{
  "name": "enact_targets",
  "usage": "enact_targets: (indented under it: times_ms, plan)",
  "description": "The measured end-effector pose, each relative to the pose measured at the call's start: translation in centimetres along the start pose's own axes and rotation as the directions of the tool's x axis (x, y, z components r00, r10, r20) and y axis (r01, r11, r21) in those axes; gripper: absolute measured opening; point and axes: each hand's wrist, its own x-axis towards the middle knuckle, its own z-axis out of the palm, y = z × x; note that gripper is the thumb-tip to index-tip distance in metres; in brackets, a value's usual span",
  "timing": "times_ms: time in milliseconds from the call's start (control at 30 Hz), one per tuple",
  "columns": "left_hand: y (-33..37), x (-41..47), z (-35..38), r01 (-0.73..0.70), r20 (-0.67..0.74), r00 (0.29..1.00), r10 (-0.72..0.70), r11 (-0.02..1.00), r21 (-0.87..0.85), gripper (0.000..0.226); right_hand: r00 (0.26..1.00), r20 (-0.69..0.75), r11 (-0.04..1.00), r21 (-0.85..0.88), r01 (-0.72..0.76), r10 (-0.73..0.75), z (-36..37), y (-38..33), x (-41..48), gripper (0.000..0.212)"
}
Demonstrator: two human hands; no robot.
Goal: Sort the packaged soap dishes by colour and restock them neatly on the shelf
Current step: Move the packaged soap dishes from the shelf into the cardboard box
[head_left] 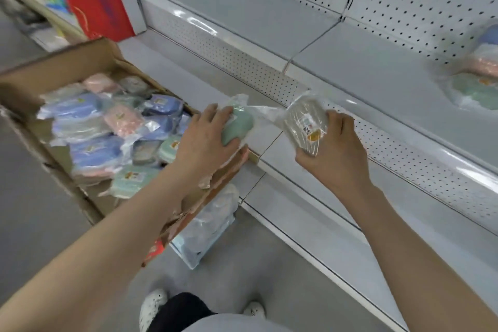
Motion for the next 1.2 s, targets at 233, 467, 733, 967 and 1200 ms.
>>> enact_targets:
  times_ms: [233, 467, 733, 967, 1200]
  plan:
    - [-15.2, -5.2, -1.9, 0.142, 0.116, 0.983, -0.146, 0.989, 0.04, 0.068, 0.961, 0.276, 0.986, 0.147, -0.075, 0.032, 10.3, -13.1, -0.6, 0.089]
    - [-30.3, -6.5, -5.4, 0.167, 0.316, 0.927, -0.201, 0.977, 0.132, 0.079, 0.92, 0.392, 0.995, 0.085, -0.054, 0.016, 19.6, -24.5, 2.4, 0.091]
    - [-34.5, -4.9, -3.6, -0.044, 0.429, 0.902, 0.042, 0.999, -0.005, 0.08, 0.9, 0.429, 0.991, -0.064, 0.114, -0.076, 25.6, -27.4, 6.2, 0.079]
    - [-34.1, -1.2, -0.9, -0.274, 0.449, 0.857, 0.252, 0.962, -0.016, 0.08, 0.878, 0.455, 0.971, -0.1, 0.218, -0.15, 25.9, -26.8, 7.1, 0.079]
    - [-34.2, -0.6, -0.3, -0.314, 0.469, 0.843, 0.265, 0.949, 0.028, 0.083, 0.864, 0.461, 0.949, -0.127, 0.289, -0.202, 24.7, -26.1, 6.7, 0.068]
